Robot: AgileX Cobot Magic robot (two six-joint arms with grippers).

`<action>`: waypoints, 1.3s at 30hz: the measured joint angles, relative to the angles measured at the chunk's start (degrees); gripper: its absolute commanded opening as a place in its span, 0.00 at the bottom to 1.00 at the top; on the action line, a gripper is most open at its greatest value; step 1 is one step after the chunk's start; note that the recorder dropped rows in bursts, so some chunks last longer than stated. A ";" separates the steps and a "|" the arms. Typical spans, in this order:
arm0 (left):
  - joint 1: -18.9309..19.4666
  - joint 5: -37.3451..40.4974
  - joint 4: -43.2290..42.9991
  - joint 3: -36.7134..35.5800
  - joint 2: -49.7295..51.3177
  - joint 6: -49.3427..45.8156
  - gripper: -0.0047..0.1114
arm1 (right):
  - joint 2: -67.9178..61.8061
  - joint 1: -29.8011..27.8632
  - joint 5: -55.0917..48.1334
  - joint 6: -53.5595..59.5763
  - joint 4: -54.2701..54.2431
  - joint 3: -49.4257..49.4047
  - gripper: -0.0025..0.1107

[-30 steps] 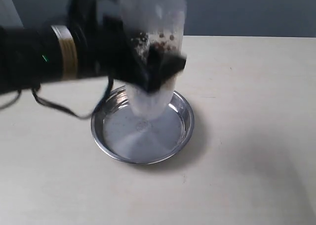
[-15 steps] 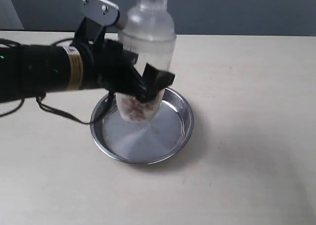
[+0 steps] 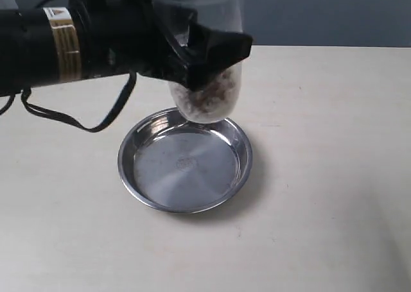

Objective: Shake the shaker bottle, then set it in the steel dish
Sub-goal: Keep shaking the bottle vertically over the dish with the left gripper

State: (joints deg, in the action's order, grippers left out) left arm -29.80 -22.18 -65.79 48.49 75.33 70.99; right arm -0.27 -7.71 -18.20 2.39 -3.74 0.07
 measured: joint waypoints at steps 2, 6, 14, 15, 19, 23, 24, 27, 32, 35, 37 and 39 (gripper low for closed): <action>0.00 -1.13 -1.66 -0.67 0.43 1.03 0.04 | 0.00 0.00 0.00 0.00 0.00 0.00 0.01; 1.77 16.92 -4.04 -2.28 4.47 1.59 0.04 | 0.00 0.00 0.00 0.00 0.00 0.00 0.01; -1.35 7.33 -1.54 -4.62 5.14 1.15 0.04 | 0.00 0.00 0.00 0.00 0.00 0.00 0.01; -1.73 11.67 1.95 -4.34 5.40 1.17 0.04 | 0.00 0.00 0.00 0.00 0.00 0.00 0.01; 0.65 23.02 16.64 -5.17 6.56 -3.51 0.04 | 0.00 0.00 0.00 0.00 0.00 0.00 0.01; -4.41 17.80 15.80 -5.05 4.12 -12.18 0.04 | 0.00 0.00 0.00 0.00 0.00 0.00 0.01; -1.49 20.44 18.98 -4.23 4.35 -11.28 0.04 | 0.00 0.00 0.00 0.00 0.00 0.00 0.01; 0.40 20.39 22.29 -5.89 5.18 -9.82 0.04 | 0.00 0.00 0.00 0.00 0.00 0.00 0.01; -3.96 6.06 10.55 1.28 -0.14 -9.14 0.04 | 0.00 0.00 0.00 0.00 0.00 0.00 0.01; -4.16 5.40 10.26 -0.12 0.44 -7.53 0.04 | 0.00 0.00 0.00 0.00 0.00 0.00 0.01; -4.42 9.06 8.59 -2.84 5.90 -7.28 0.04 | 0.00 0.00 0.00 0.00 0.00 0.00 0.01; -4.03 11.06 6.84 2.86 2.92 -7.70 0.04 | 0.00 0.00 0.00 0.00 0.00 0.00 0.01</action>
State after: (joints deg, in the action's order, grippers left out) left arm -33.82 -11.12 -58.95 51.35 78.25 63.29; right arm -0.27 -7.71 -18.20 2.39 -3.74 0.07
